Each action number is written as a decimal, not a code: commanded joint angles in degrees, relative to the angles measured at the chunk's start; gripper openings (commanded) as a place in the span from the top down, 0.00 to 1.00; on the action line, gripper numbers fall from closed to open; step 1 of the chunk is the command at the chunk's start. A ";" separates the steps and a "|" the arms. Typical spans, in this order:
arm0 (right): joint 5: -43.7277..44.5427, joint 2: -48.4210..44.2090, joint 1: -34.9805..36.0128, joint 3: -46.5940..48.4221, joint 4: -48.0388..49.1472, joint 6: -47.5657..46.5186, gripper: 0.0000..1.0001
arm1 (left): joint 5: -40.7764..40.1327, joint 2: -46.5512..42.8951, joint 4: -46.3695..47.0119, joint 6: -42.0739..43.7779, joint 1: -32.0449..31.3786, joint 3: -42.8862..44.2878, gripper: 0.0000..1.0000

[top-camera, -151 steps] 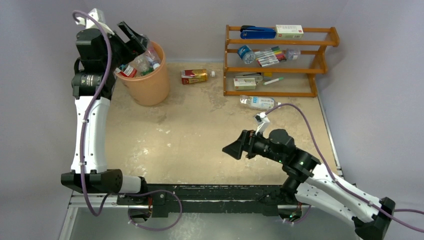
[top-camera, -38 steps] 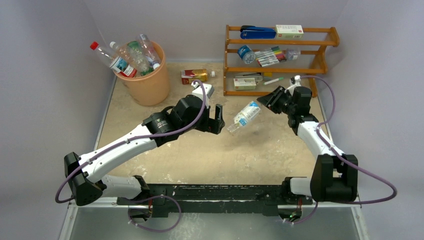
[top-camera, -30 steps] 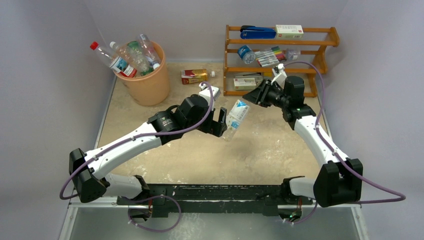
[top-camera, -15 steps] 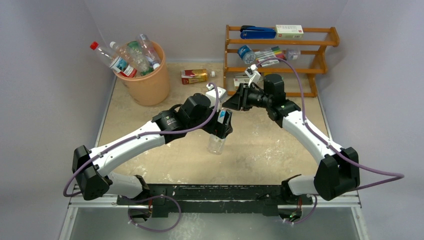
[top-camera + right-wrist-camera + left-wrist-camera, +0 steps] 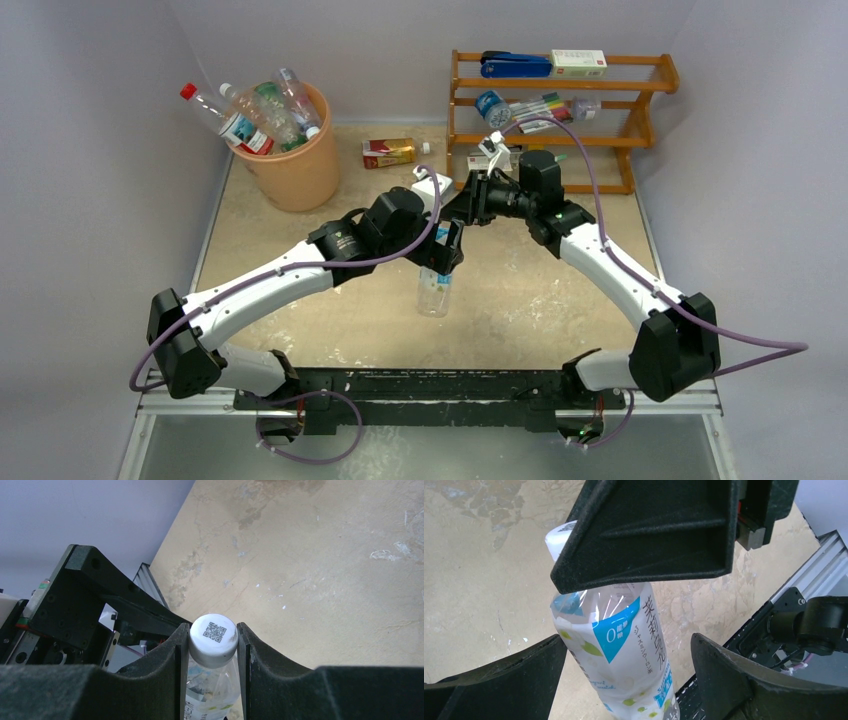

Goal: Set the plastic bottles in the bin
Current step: Pick up the plastic bottle at the center of the board.

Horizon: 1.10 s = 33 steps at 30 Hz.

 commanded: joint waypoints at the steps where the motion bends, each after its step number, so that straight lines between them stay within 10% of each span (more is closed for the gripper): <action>1: -1.52 -1.36 0.66 2.16 2.66 0.86 0.65 | -2.40 0.32 3.48 0.74 -0.31 2.73 0.11; 14: -2.01 -2.38 1.22 1.67 3.61 2.19 0.63 | -5.14 1.85 3.31 0.81 -0.31 3.77 0.36; 21: -0.08 -4.17 1.33 0.42 2.15 2.09 0.02 | -8.41 1.10 1.35 2.31 0.54 5.15 0.37; 33: 8.73 -15.55 1.29 -4.21 -5.81 2.29 0.00 | -2.34 0.80 -5.18 6.54 19.53 15.53 0.36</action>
